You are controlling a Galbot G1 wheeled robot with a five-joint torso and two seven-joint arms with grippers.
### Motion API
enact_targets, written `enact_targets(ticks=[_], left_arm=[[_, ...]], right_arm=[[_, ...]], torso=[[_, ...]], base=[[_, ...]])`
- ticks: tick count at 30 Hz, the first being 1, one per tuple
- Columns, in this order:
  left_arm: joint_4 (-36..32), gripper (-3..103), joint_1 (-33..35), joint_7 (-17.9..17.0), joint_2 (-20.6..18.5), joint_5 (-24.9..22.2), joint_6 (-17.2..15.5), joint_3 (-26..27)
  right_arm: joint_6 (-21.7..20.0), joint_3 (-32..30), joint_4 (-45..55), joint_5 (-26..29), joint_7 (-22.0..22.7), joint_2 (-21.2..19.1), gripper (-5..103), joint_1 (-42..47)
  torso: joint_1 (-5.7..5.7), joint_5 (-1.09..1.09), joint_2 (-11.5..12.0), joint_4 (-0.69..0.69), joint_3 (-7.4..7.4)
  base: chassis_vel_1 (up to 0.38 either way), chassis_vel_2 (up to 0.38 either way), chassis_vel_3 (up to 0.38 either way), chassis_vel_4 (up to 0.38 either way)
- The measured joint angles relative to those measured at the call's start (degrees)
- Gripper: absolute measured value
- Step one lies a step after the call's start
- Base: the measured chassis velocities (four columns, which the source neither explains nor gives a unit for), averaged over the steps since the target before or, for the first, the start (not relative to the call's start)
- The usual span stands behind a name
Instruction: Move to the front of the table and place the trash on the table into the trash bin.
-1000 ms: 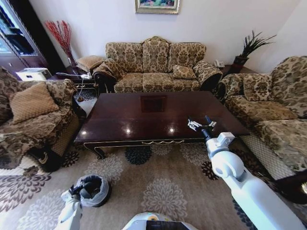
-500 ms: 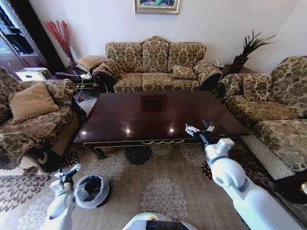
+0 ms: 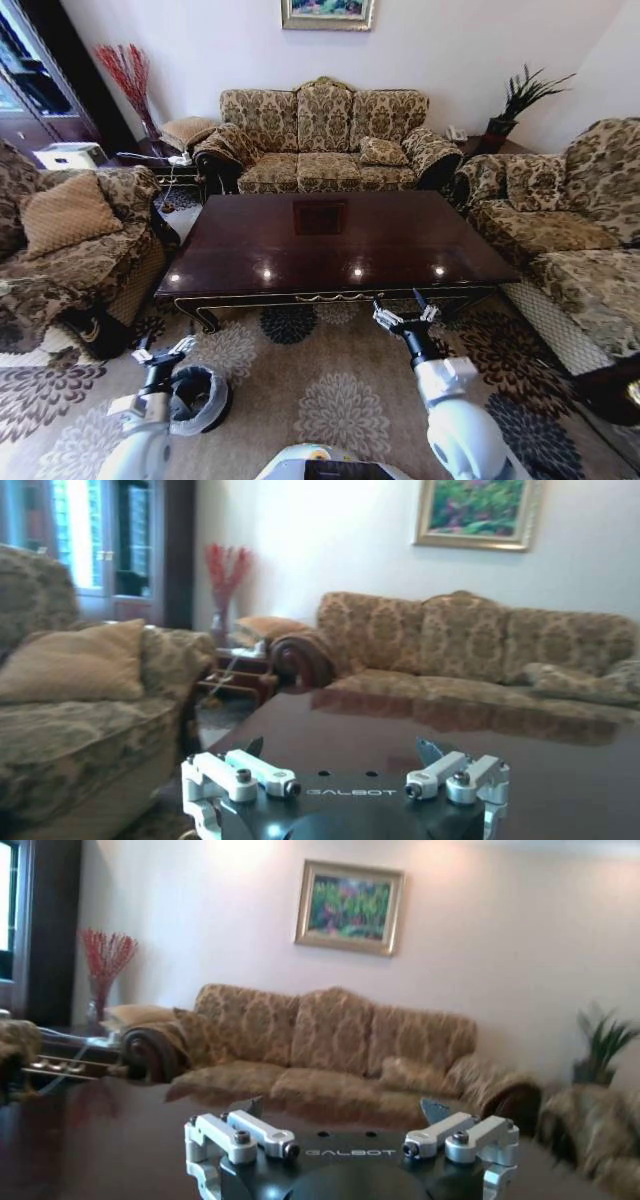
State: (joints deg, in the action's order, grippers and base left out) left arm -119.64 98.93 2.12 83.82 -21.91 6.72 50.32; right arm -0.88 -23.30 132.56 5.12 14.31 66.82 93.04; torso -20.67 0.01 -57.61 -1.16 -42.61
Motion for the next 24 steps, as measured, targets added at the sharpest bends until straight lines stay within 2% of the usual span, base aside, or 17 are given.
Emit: enact_targets(ticks=[1, 5, 24], left_arm=[[-0.84, 100, -0.15, 0.76, -0.09, 0.43, -0.82, -0.19], [-2.26, 100, -0.33, 0.83, -0.41, 1.93, -3.28, -0.42], [-1.86, 100, -0.56, 0.52, -0.57, 2.07, -3.62, -0.39]], right_arm=[[1.14, -2.22, -0.27, -1.35, -1.37, 1.00, 100, 1.04], [1.05, -5.11, 0.44, -1.35, -2.56, 2.69, 100, 2.33], [0.47, -5.22, 0.65, -0.42, -2.47, 2.61, 100, 2.08]], torso=[[0.00, 0.00, 0.00, 0.00, 0.00], [0.00, 0.00, 0.00, 0.01, 0.00], [-0.01, 0.00, 0.01, 0.00, -0.01]], base=[[0.000, 0.000, 0.000, 0.000], [0.000, 0.000, 0.000, 0.000], [0.000, 0.000, 0.000, 0.000]])
